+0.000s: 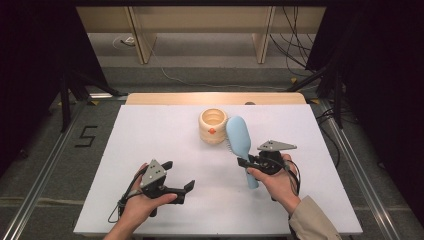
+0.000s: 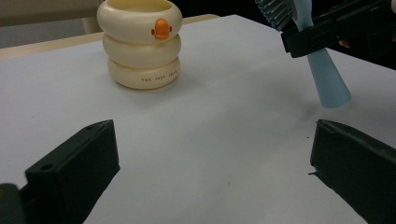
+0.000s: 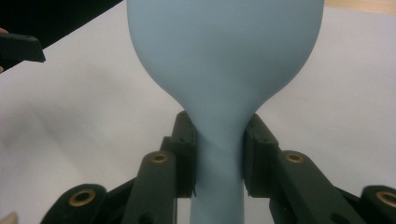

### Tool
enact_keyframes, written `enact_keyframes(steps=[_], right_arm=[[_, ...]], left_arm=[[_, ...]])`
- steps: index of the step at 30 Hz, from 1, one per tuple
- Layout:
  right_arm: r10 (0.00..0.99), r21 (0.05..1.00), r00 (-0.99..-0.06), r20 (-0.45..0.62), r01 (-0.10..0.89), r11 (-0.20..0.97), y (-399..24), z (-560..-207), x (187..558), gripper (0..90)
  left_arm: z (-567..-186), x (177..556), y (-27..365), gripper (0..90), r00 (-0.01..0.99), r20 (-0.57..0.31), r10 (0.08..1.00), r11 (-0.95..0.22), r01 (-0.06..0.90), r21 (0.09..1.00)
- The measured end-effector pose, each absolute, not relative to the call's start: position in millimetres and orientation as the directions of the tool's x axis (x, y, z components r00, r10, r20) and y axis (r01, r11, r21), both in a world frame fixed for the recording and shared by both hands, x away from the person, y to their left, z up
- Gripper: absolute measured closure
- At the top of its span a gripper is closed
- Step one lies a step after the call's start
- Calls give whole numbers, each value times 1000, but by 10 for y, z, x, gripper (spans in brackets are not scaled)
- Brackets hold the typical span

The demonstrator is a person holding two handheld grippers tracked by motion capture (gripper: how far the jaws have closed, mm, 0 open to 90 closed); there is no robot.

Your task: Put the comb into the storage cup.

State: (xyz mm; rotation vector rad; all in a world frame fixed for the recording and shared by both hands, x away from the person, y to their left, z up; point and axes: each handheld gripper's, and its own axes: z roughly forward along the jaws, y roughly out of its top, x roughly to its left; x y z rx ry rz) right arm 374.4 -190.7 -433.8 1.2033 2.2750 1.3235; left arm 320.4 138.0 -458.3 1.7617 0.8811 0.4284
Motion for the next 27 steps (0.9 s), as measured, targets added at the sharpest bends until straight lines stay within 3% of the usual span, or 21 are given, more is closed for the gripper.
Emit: enact_keyframes(steps=[27], right_arm=[[721, 826, -664, 199, 509, 241, -1689, -4344, 3688, 704]], left_arm=[[-4593, 3257, 789, 0, 745, -117, 656, -240, 353, 904]])
